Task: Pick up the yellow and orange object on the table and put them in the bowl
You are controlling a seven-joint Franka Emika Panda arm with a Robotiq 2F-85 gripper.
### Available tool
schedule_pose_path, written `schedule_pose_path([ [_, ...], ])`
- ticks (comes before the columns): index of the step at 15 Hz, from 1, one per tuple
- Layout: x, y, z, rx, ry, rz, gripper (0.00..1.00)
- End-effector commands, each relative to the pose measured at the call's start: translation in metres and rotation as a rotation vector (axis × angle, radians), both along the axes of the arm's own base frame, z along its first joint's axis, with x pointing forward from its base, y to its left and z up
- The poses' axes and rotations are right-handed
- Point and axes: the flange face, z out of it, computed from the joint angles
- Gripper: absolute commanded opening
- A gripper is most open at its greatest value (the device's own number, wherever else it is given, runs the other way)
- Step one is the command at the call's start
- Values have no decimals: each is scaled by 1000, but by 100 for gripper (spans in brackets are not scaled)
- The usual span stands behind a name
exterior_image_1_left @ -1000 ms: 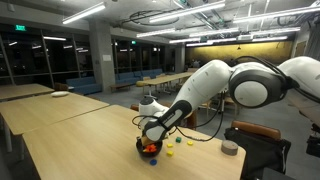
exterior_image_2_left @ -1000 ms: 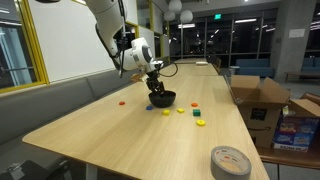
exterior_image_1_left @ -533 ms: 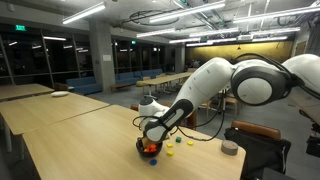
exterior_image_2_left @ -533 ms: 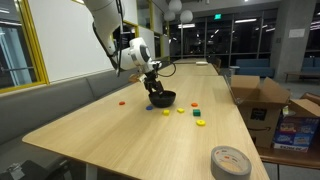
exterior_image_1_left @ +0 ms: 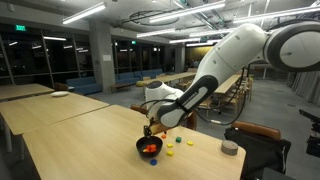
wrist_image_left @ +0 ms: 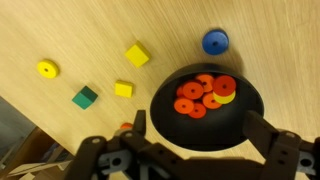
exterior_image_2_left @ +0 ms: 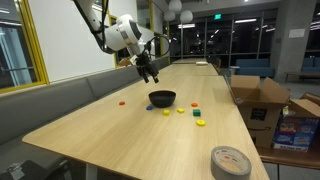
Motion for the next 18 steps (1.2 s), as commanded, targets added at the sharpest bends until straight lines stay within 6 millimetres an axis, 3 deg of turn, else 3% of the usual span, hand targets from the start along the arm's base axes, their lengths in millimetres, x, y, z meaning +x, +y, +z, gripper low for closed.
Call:
schedule_pose_path([
  [1, -67, -20, 38, 8, 48, 37, 100],
  [9, -188, -86, 79, 106, 268, 158, 100],
  [13, -228, -115, 96, 187, 325, 241, 100],
  [18, -257, -141, 104, 243, 342, 281, 100],
])
